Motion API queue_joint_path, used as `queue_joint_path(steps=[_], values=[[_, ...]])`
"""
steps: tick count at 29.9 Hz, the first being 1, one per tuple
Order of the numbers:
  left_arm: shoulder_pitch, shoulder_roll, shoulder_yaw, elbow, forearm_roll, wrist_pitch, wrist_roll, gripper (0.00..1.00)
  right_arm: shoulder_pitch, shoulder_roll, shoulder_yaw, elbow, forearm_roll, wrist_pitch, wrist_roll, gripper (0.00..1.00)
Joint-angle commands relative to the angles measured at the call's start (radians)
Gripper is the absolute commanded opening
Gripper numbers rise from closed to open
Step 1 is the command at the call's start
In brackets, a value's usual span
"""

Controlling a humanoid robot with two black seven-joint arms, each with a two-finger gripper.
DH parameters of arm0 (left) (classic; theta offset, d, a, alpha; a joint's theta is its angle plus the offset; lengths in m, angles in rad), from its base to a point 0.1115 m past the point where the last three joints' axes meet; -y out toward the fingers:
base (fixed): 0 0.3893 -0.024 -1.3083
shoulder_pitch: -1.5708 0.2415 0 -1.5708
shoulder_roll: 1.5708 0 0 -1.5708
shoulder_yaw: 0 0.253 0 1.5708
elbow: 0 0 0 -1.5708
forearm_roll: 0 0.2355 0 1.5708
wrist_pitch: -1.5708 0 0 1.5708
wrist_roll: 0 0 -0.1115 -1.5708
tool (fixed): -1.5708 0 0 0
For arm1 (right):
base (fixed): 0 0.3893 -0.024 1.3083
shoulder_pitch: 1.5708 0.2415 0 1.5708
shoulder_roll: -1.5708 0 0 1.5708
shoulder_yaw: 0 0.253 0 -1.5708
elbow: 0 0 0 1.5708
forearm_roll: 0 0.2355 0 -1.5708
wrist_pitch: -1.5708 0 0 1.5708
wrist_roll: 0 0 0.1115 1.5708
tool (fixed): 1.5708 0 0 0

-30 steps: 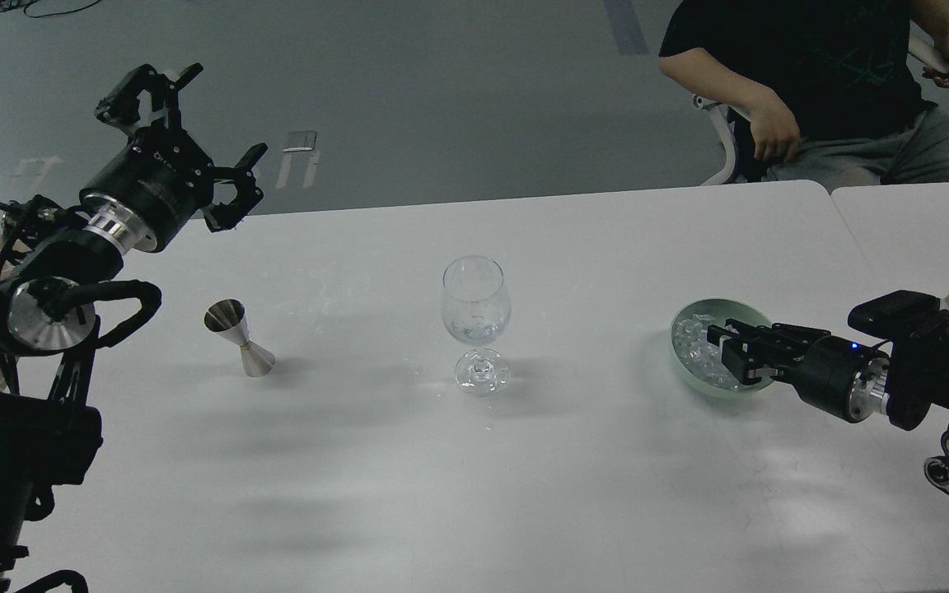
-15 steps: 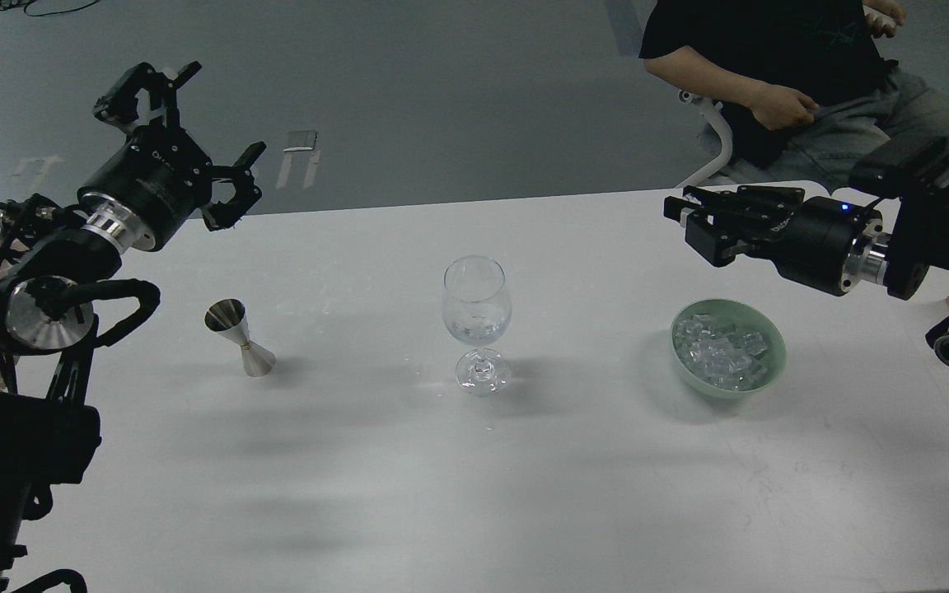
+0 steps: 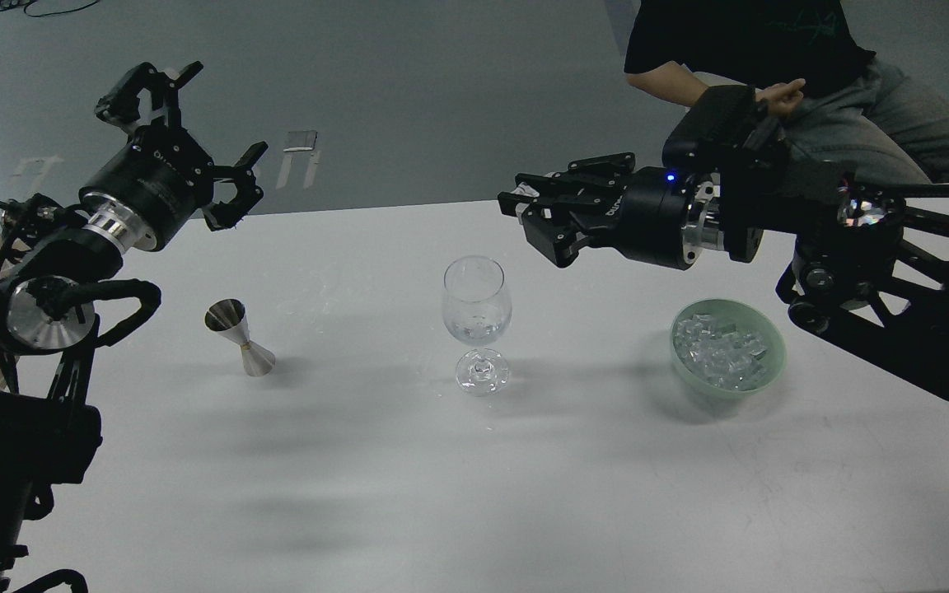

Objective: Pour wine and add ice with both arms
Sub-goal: 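Carry the ice with the right gripper over the wine glass, then open the right gripper to drop the ice into the glass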

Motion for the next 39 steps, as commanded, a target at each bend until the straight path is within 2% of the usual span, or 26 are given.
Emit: queue_joint_path(steps=[1,8,23,30,32,34,39], values=[[0.0,0.0,0.0,0.001,0.0,0.0,0.0,0.98,0.002,0.055,-0.002,-0.003,-0.031,0.029,-0.005,0.09],[0.002,-0.003,0.0,0.001,0.0,-0.001,-0.002,0.98,-0.011,0.088,-0.007,-0.004,-0.043,0.063,-0.008,0.11],[0.0,-0.003,-0.001,0.001,0.0,-0.001,-0.006,0.98,-0.028,0.153,-0.032,-0.038,-0.044,0.063,-0.035,0.22],[0.002,-0.015,-0.001,0.001,0.0,-0.001,-0.008,0.98,-0.028,0.162,-0.032,-0.05,-0.044,0.062,-0.038,0.24],[0.002,-0.014,-0.001,0.001,0.0,-0.001,-0.008,0.98,-0.03,0.162,-0.032,-0.05,-0.044,0.062,-0.038,0.26],[0.0,-0.014,-0.001,0.001,0.0,0.0,-0.008,0.98,-0.028,0.162,-0.032,-0.05,-0.044,0.063,-0.038,0.34],[0.0,-0.014,-0.001,0.001,0.0,-0.001,-0.008,0.98,-0.028,0.162,-0.032,-0.05,-0.043,0.062,-0.038,0.41]])
